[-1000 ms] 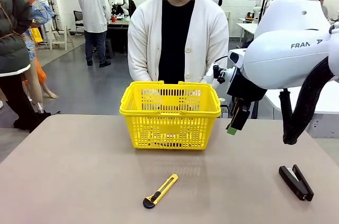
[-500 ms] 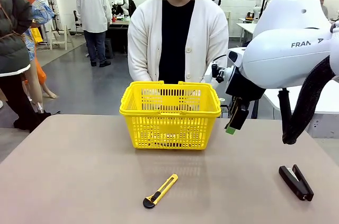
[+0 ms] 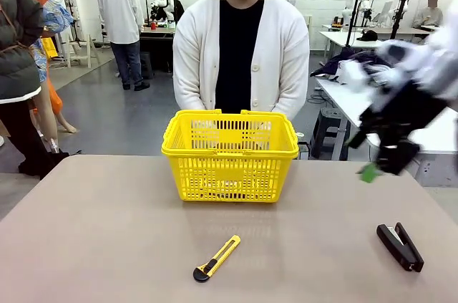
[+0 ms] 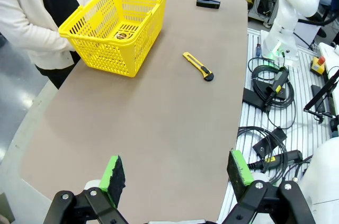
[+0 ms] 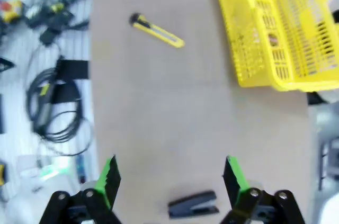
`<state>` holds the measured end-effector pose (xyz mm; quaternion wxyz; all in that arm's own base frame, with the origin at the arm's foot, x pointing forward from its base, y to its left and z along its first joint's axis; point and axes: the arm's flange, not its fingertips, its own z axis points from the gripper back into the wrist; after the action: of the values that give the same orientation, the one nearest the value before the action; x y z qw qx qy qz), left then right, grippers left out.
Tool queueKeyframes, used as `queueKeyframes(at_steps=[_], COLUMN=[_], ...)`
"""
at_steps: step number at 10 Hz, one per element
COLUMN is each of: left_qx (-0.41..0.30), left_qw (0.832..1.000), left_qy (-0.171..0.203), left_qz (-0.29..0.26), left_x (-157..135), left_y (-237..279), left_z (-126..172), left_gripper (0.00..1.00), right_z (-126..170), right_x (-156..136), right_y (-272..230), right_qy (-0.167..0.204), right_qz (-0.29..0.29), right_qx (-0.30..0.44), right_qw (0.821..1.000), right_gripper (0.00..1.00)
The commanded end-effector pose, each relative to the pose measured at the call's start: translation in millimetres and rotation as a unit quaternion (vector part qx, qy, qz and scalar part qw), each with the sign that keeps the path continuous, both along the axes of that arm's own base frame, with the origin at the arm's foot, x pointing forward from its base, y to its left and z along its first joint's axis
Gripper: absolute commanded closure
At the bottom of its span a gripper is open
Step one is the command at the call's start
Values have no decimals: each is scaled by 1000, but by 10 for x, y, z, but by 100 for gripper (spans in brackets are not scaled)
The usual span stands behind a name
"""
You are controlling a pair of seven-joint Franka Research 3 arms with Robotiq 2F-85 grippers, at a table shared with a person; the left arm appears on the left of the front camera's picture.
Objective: Place the items the person wants into the basket.
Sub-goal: Pick up the item the person points to and place it in the Market Basket.
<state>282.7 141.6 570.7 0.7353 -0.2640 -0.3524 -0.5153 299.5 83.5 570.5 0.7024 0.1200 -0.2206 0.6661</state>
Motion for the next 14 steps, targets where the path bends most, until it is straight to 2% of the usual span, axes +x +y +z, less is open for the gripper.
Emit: queueKeyframes(at_steps=[1,3,4,6,10,13,14], left_qx=[-8,-8,-8,-8,-8,-8,-8], left_qw=[1000,1000,1000,1000,1000,1000,1000], left_qy=[-13,-13,-13,-13,-13,-13,-13], left_qz=[-7,-7,-7,-7,-7,-7,-7], left_x=[1,1,1,1,1,1,1], left_y=[13,13,13,13,13,13,13], left_z=[2,2,2,2,2,2,2], left_gripper=[0,0,0,0,0,0,0], right_z=[78,65,39,-1,-79,-42,-53], right_x=[-282,-454,-476,-474,-468,-455,-501], right_y=[-698,-1267,-1539,-1846,-2212,-2157,-2244], right_qy=[17,32,40,47,14,1,21], right_qz=[-2,-35,-64,-86,-125,-141,-136], right_qx=[79,136,169,202,251,230,243], right_qw=[997,990,983,974,960,963,960], right_gripper=[0,0,0,0,0,0,0])
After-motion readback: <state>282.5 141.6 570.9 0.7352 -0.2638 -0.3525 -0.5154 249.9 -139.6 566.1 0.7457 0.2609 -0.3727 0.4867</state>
